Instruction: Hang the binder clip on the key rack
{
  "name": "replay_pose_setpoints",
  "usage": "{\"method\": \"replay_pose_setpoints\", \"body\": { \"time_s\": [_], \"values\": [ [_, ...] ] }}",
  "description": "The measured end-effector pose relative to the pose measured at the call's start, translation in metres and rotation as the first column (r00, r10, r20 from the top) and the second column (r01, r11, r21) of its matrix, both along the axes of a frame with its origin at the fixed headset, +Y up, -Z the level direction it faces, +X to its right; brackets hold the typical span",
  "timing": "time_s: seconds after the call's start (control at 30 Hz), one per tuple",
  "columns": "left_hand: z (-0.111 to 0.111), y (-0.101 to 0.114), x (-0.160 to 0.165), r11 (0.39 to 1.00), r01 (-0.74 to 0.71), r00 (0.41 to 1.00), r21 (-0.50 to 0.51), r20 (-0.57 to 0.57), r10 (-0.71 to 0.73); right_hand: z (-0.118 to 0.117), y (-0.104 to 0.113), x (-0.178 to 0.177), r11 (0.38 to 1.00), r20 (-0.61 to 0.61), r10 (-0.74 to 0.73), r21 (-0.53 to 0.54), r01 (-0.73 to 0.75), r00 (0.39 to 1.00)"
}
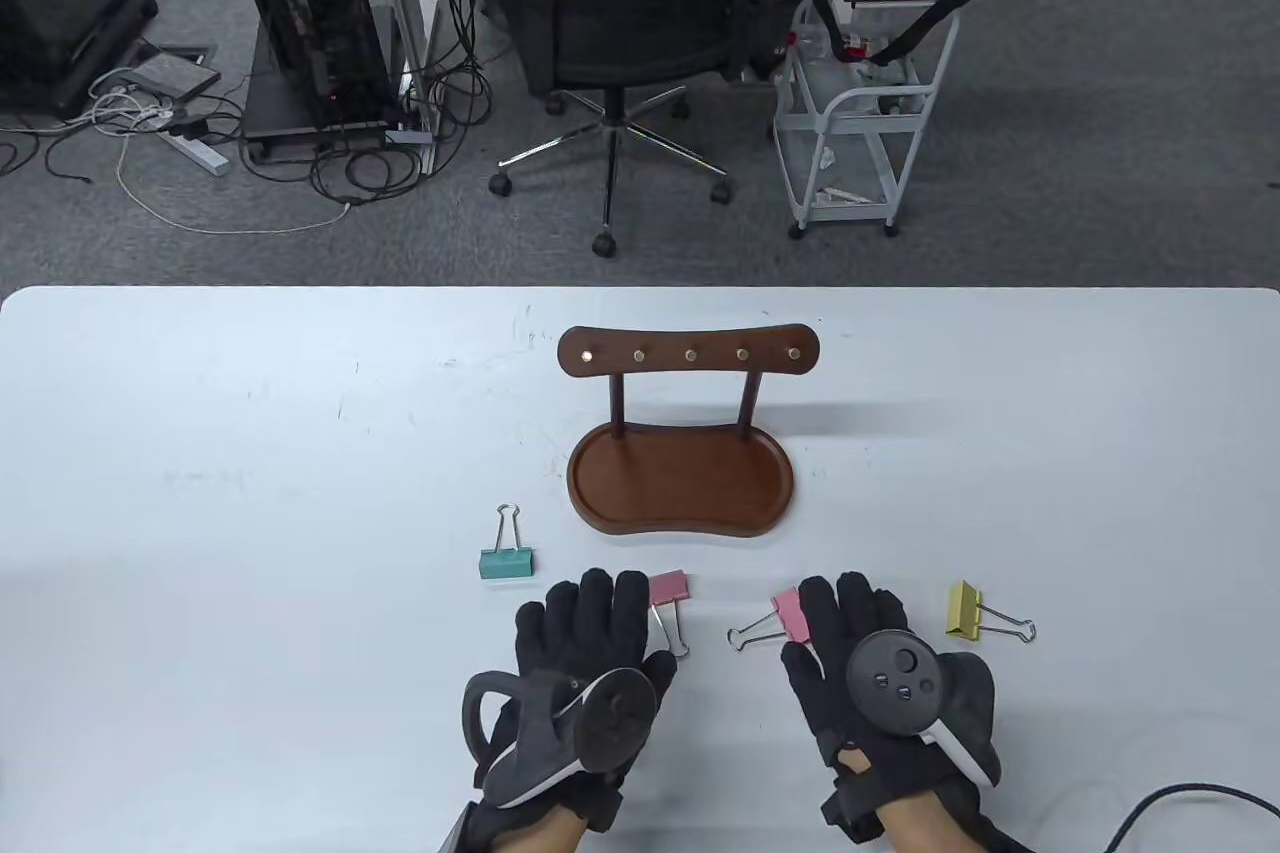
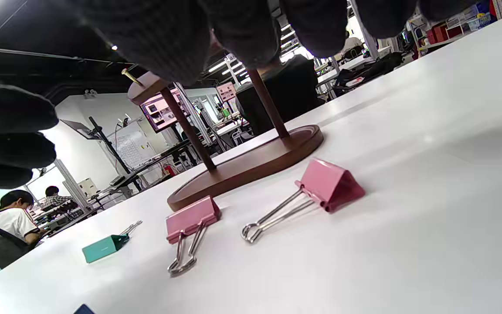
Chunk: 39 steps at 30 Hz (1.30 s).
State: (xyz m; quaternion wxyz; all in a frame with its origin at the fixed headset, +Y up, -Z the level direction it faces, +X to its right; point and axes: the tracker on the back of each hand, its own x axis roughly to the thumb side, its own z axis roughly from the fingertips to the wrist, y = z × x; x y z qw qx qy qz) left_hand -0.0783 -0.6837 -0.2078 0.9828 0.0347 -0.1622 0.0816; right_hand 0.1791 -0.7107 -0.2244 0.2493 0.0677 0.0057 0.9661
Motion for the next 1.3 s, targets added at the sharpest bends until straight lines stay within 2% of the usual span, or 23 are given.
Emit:
{"method": "replay_pose_setpoints", "body": {
  "time_s": [0.53,0.87,1.13,1.3],
  "values": [
    [-0.006,0.002,-0.008,1.000,-0.006,0.999,0.016,-0.053,0.007,-0.003,-0.007,-0.003,0.998,-0.009,-0.031,-0.049,0.030,0.999],
    [-0.016,0.019,-0.016,0.998,0.000,0.996,0.061,-0.094,0.006,-0.004,-0.008,-0.001,0.997,0.005,-0.045,-0.061,0.045,0.999],
    [-0.032,0.037,-0.041,0.996,0.065,0.984,0.063,-0.169,-0.053,-0.005,-0.008,-0.001,0.995,-0.004,-0.062,-0.076,0.061,0.998],
    [-0.047,0.041,-0.059,0.995,0.096,0.968,0.027,-0.234,-0.087,-0.006,-0.009,-0.002,0.993,-0.014,-0.073,-0.093,0.072,0.997]
  ]
}}
